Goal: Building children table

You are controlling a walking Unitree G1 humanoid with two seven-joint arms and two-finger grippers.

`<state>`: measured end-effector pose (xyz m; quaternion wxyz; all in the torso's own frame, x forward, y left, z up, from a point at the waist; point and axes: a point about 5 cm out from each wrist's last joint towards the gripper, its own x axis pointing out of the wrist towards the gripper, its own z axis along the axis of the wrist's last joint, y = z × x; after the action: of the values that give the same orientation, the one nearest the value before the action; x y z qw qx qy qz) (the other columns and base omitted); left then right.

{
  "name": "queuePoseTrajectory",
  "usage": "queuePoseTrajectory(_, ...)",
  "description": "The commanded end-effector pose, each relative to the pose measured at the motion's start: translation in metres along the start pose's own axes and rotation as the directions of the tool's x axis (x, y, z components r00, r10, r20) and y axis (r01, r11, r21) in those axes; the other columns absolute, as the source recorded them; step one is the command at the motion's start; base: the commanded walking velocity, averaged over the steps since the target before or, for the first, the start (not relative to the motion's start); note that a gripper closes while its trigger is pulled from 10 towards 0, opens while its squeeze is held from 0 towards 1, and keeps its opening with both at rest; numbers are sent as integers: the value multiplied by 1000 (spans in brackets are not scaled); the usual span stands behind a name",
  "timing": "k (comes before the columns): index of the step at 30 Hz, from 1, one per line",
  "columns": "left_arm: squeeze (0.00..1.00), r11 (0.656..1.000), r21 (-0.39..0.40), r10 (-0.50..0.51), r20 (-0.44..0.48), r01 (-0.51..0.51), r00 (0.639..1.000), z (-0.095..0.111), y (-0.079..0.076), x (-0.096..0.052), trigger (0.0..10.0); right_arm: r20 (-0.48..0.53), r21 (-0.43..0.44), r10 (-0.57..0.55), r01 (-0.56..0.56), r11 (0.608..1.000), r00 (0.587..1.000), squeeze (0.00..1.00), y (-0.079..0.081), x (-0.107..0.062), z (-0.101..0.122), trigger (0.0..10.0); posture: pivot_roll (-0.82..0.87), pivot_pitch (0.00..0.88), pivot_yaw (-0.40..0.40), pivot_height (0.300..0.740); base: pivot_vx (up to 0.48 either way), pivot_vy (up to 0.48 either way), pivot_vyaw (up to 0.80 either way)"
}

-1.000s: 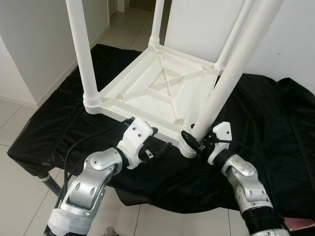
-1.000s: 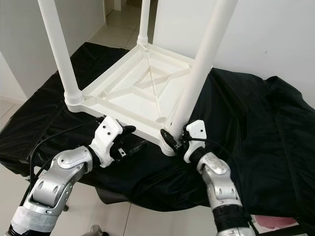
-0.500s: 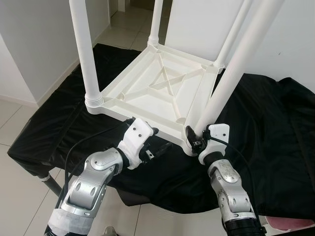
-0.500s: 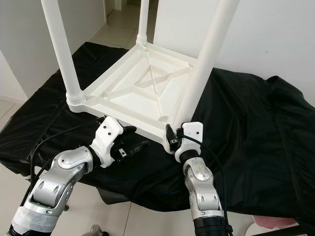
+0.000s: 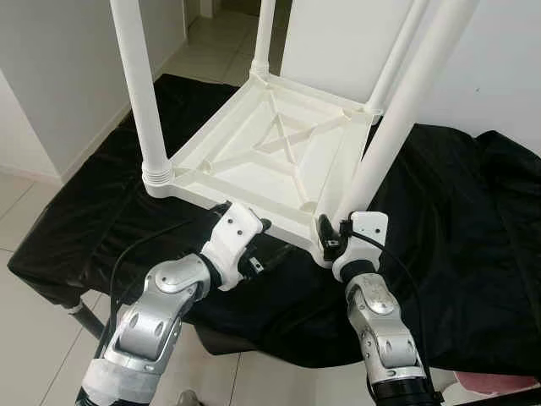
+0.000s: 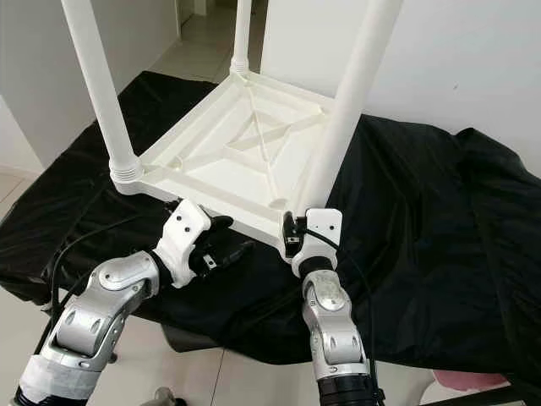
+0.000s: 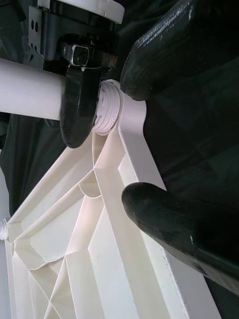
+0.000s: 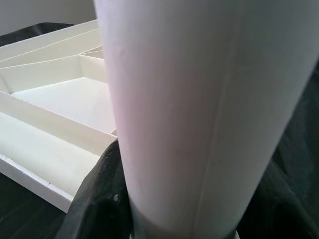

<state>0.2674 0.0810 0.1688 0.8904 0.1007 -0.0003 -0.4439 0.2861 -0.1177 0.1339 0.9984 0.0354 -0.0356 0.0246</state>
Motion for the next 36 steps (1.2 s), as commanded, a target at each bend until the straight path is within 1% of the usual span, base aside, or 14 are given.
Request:
queuePoseTrajectory(1, 0, 999, 9, 47, 1, -47, 999, 1, 2, 3, 10000, -17, -5, 7, -7, 1000, 1000, 0, 5, 0, -4, 10000, 99, 42, -107, 740, 0, 0, 0)
queuePoseTrajectory(2, 0, 999, 17, 49, 1, -49, 999, 1, 2, 4, 10000, -18, -5, 5, -5, 1000, 1000, 4, 5, 1, -3, 10000, 98, 37, -110, 740, 0, 0, 0)
queuePoseTrajectory(3, 0, 998, 13, 57, 14, -57, 998, 4, 2, 4, 10000, -17, -3, 11, -11, 1000, 1000, 1000, 5, 1, -3, 10000, 92, 44, -122, 740, 0, 0, 0)
queuePoseTrajectory(7, 0, 998, 2, 65, 29, -65, 997, 7, 2, 5, 10000, -12, -2, 13, -13, 1000, 1000, 1000, 4, 1, -1, 10000, 83, 48, -114, 740, 0, 0, 0)
queuePoseTrajectory(12, 0, 999, 1, 49, 19, -49, 999, 5, 0, 5, 10000, -3, -5, 13, -13, 1000, 1000, 1000, 3, 0, 0, 10000, 77, 48, -105, 740, 0, 0, 0)
queuePoseTrajectory(17, 0, 999, 5, 49, 18, -49, 999, 6, 2, 5, 10000, 6, -9, 24, -24, 1000, 1000, 1000, 3, 0, 2, 10000, 71, 52, -101, 740, 0, 0, 0)
queuePoseTrajectory(18, 0, 999, 5, 49, 18, -49, 999, 6, 2, 5, 10000, 15, -9, 32, -32, 999, 999, 110, 3, -1, 3, 10000, 69, 56, -100, 740, 0, 0, 0)
queuePoseTrajectory(19, 0, 999, 5, 49, 18, -49, 999, 6, 2, 5, 10000, 15, -9, 32, -32, 999, 999, 110, 3, -1, 3, 10000, 69, 56, -100, 740, 0, 0, 0)
queuePoseTrajectory(20, 0, 999, 3, 48, 17, -48, 999, 6, 2, 5, 10000, 25, -15, 44, -44, 999, 999, 0, 3, 0, 5, 10000, 67, 60, -99, 740, 0, 0, 0)
queuePoseTrajectory(22, 0, 999, -1, 47, 17, -47, 999, 5, 1, 5, 10000, 38, -25, 54, -53, 998, 998, 0, 3, 0, 7, 10000, 68, 67, -96, 740, 0, 0, 0)
queuePoseTrajectory(25, 0, 998, -7, 56, 14, -56, 998, 5, 1, 6, 10000, 53, -8, 95, -95, 995, 994, 0, 4, -1, 9, 10000, 72, 69, -96, 740, 0, 0, 0)
queuePoseTrajectory(27, 0, 996, -51, 75, -2, -75, 997, 3, 3, 6, 10000, 61, -4, 132, -132, 991, 989, 0, 5, 0, 10, 10000, 82, 65, -103, 740, 0, 0, 0)
queuePoseTrajectory(30, 0, 993, -78, 92, -13, -93, 996, 1, 5, 6, 10000, 66, -18, 147, -146, 989, 987, 0, 5, 0, 10, 10000, 85, 64, -104, 740, 0, 0, 0)
queuePoseTrajectory(36, 0, 990, -66, 123, -19, -124, 992, -1, 6, 3, 10000, 67, 13, 149, -150, 989, 987, 0, -1, 0, 10, 10000, 90, 67, -109, 740, 0, 0, 0)
